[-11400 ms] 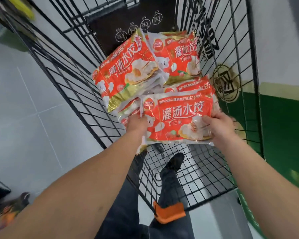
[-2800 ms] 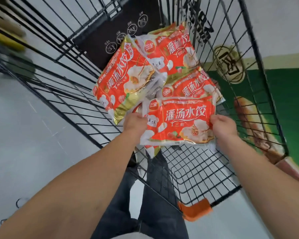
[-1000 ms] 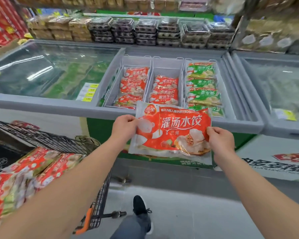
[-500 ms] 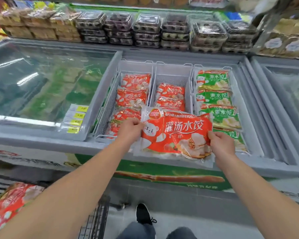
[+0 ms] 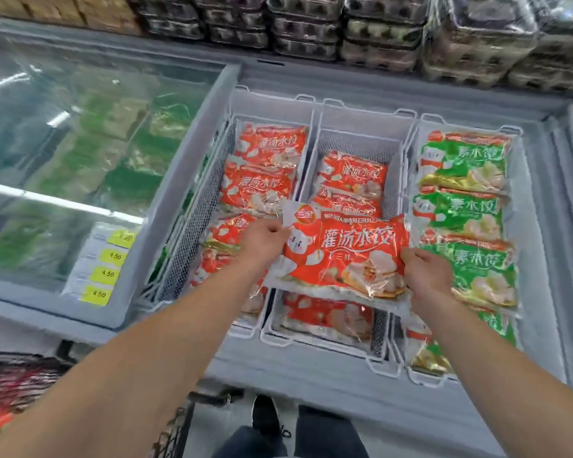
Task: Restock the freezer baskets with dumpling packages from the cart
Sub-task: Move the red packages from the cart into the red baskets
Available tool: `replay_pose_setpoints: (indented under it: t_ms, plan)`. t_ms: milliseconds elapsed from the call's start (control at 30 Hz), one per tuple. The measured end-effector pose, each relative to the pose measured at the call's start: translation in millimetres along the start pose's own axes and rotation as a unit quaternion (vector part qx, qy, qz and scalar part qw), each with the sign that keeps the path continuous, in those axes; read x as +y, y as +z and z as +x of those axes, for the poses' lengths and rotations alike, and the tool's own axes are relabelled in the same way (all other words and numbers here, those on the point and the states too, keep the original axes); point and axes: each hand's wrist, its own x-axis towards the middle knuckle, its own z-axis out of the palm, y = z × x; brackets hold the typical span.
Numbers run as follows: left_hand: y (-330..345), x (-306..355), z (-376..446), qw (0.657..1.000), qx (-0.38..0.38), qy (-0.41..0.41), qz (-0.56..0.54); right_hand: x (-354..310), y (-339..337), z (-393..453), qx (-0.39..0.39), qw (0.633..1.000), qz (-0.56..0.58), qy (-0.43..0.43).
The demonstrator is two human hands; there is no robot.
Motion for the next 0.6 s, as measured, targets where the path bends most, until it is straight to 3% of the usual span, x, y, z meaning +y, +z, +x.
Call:
replay_pose_setpoints:
  t_ms: [300, 600]
  plan:
    - [69.1, 52.3, 138.3, 0.998, 0.010, -0.015, 0.064, -40.2, 37.8, 155.7, -0.018, 0.998, -0.062, -0.001]
    - [120.0, 81.4, 229.6, 0.991, 0.051, -0.005, 0.121, -55.5, 95.2, 249.0, 0.005, 0.992, -0.122, -0.026]
